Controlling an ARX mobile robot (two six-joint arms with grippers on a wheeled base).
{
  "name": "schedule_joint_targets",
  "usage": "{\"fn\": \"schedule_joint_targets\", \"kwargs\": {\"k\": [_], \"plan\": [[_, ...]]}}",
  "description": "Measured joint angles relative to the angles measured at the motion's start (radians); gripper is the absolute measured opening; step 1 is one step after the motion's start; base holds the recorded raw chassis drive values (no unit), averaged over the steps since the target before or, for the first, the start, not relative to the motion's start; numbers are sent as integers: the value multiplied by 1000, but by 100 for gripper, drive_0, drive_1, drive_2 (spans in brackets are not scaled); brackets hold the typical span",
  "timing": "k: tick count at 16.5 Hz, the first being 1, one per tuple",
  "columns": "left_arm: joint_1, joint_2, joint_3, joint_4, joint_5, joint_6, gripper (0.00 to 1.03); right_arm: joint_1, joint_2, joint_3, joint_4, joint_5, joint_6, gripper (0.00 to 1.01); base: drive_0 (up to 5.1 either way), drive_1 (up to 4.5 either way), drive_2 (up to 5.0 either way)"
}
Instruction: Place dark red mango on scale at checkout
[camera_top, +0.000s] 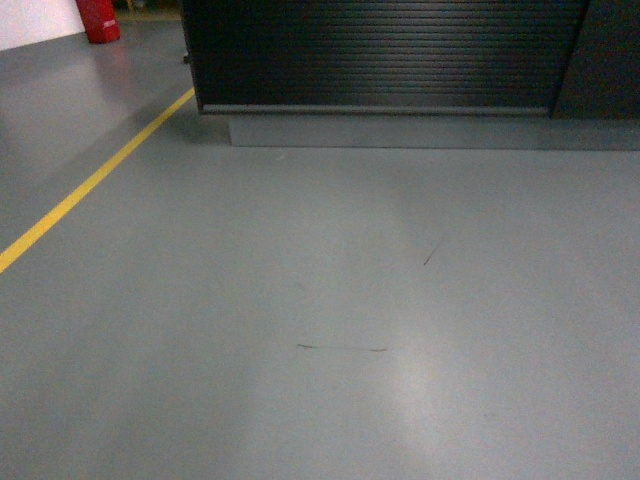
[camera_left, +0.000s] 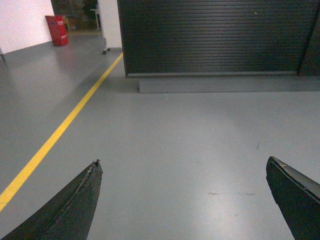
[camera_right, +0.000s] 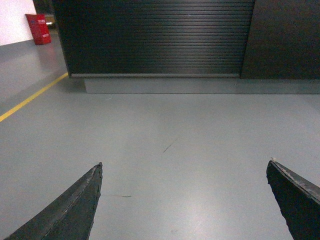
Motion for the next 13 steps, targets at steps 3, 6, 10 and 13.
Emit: {"fn": "schedule_joint_targets", "kwargs": {"k": [3,6,10,13], "plan": [[0,0,0,1,0,0,98,0,0,0,0,0,0,98,-2,430,-434],[0,0,0,-2,0,0,98,0,0,0,0,0,0,98,-1,431,-432],[0,0,0,1,0,0,98,0,0,0,0,0,0,98,-2,430,-434],[0,0,0,1,0,0,98,0,0,0,0,0,0,98,0,431,-432]]}}
